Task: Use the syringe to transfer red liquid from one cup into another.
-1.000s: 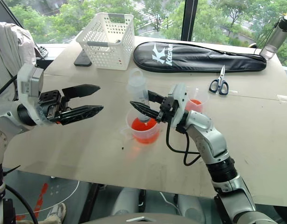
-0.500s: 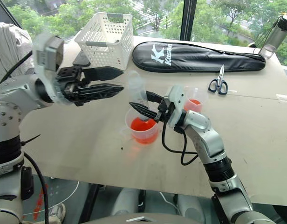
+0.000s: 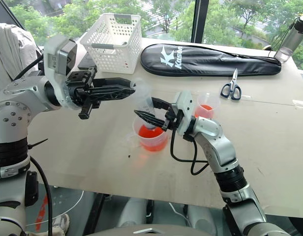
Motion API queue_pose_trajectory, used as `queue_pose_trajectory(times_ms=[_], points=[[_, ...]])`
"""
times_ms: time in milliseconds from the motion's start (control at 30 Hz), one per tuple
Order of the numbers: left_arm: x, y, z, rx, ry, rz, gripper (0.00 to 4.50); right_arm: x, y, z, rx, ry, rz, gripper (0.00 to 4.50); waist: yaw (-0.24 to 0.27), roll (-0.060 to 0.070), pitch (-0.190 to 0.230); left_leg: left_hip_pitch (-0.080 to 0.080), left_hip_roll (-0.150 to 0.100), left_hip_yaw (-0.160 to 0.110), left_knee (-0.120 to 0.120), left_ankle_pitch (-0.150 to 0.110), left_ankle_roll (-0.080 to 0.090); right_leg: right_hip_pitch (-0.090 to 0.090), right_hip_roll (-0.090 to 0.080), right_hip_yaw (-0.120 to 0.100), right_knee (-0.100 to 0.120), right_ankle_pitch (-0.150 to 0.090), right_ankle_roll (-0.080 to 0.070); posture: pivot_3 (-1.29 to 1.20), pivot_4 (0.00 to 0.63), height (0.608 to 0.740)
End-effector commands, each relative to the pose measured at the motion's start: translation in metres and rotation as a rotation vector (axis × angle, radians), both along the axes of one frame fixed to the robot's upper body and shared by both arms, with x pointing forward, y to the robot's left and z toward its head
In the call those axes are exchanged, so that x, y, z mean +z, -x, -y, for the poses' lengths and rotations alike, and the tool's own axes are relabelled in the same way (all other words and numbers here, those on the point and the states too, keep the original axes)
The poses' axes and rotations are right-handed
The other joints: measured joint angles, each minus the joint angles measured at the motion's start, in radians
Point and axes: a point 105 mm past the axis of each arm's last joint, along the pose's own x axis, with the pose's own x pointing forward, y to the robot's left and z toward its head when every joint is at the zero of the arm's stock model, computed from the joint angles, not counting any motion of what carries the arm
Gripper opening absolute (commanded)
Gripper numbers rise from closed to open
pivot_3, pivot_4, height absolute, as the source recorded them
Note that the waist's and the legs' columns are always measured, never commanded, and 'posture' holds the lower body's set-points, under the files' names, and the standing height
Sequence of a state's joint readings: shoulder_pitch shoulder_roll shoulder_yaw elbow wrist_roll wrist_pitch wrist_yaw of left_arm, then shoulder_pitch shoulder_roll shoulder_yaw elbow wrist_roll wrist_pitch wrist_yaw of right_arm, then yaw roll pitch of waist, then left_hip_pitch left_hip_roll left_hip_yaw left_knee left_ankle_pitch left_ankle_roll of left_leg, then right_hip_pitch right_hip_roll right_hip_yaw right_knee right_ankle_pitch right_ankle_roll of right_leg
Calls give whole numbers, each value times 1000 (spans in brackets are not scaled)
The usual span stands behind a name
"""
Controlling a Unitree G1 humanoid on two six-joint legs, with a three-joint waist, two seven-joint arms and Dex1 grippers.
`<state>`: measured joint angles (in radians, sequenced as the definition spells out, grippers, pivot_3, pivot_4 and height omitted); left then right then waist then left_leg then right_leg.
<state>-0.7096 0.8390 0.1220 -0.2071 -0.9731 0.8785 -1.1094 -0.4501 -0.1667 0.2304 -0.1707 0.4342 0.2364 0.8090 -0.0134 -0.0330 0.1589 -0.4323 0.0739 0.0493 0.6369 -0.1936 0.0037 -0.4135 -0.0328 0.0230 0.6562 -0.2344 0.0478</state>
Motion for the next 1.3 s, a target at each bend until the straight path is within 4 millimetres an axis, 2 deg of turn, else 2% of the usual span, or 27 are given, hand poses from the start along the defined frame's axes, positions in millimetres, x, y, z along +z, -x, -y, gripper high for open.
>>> queue_pose_trajectory(times_ms=[33, 333, 433, 667, 1000, 1300], points=[[8, 0, 0, -34, -17, 57, 837, 10, 9, -2, 46, -11, 48, 1514, 0, 0, 0, 0, 0, 0, 0, 0, 0, 0, 0, 0, 0, 0, 0, 0, 150, 724], [10, -6, 0, -111, -34, 78, 837, 5, 10, -1, 90, 23, 45, 1513, 1, 0, 0, 0, 0, 0, 0, 0, 0, 0, 0, 0, 0, 0, 0, 0, 150, 724], [9, -6, 1, -133, -34, 75, 6, 5, 9, -1, 88, 25, 41, 1512, 1, 0, 0, 0, 0, 0, 0, 0, 0, 0, 0, 0, 0, 0, 0, 0, 150, 724], [4, -7, 2, -157, -30, 63, 0, 4, 9, -3, 89, 25, 36, 1512, 0, 0, 0, 0, 0, 0, 0, 0, 0, 0, 0, 0, 0, 0, 0, 0, 150, 724], [13, -11, 0, -145, 13, 70, 0, -3, 9, -5, 91, 50, 29, 1512, 0, 0, 0, 0, 0, 0, 0, 0, 0, 0, 0, 0, 0, 0, 0, 0, 150, 724], [21, -15, -21, -130, 14, 73, 0, -12, 8, -5, 89, 61, 4, 1512, 0, 0, 0, 0, 0, 0, 0, 0, 0, 0, 0, 0, 1, 0, 0, 0, 150, 724]])
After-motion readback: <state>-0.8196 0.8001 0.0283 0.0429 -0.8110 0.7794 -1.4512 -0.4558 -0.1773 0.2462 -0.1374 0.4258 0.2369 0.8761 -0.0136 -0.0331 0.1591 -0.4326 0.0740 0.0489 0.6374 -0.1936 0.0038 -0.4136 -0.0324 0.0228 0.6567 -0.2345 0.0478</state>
